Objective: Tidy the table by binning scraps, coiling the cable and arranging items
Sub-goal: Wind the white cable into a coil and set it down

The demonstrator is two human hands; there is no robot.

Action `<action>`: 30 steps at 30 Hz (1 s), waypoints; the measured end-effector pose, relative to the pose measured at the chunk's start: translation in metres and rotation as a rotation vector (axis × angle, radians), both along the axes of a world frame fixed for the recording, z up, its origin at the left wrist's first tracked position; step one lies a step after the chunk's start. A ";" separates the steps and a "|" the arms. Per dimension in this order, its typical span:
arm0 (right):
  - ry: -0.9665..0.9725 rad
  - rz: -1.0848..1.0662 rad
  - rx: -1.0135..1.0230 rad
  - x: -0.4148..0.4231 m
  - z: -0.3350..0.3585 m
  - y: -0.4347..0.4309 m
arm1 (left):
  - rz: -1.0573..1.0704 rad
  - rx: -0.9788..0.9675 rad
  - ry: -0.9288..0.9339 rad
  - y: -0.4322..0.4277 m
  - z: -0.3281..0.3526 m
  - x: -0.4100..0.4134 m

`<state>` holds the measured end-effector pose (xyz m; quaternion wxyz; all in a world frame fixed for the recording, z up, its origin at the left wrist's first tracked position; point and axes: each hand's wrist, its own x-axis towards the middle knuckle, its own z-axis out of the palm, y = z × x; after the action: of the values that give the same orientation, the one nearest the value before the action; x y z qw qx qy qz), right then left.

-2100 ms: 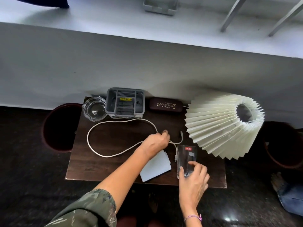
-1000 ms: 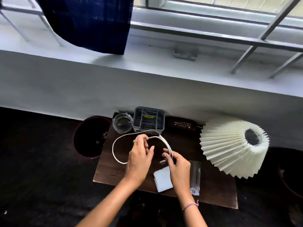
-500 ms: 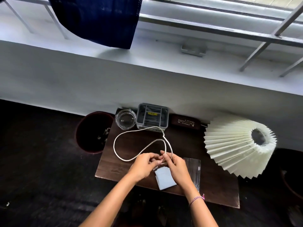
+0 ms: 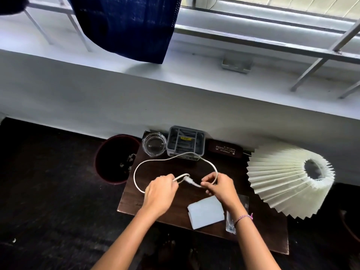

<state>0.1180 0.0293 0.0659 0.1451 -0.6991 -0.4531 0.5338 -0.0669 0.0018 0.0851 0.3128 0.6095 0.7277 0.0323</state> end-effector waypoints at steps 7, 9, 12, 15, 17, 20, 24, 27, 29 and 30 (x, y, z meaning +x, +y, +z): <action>-0.463 -0.028 0.150 0.020 -0.005 0.032 | 0.631 -0.120 -0.579 0.003 0.008 -0.029; -0.465 -0.016 0.150 0.016 -0.004 0.036 | 0.774 -0.213 -0.841 0.003 0.016 -0.030; -0.450 -0.062 0.228 0.003 0.001 0.026 | 0.820 -0.320 -1.121 0.001 0.031 -0.030; -0.297 -0.110 0.488 -0.024 0.012 0.006 | 0.775 -0.319 -1.287 0.000 0.045 -0.026; -0.138 0.003 0.557 -0.048 0.014 -0.004 | 0.750 -0.327 -1.384 0.001 0.055 -0.024; 0.158 0.215 0.396 -0.079 0.013 -0.013 | 0.722 -0.352 -1.507 0.007 0.066 -0.022; 0.372 0.209 0.270 -0.102 0.010 -0.017 | 0.713 -0.332 -1.637 0.016 0.077 -0.022; 0.284 0.102 0.452 -0.113 0.012 -0.019 | 0.715 -0.323 -1.690 0.023 0.080 -0.026; 0.256 -0.019 0.504 -0.114 0.015 -0.011 | 0.705 -0.335 -1.726 0.026 0.082 -0.027; 0.263 -0.018 0.501 -0.114 0.019 -0.004 | 0.695 -0.343 -1.740 0.026 0.082 -0.027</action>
<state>0.0041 0.0251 0.0849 0.3756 -0.5703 -0.5419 0.4899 -0.0938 0.0277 0.1670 0.8029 0.0670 0.3750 0.4585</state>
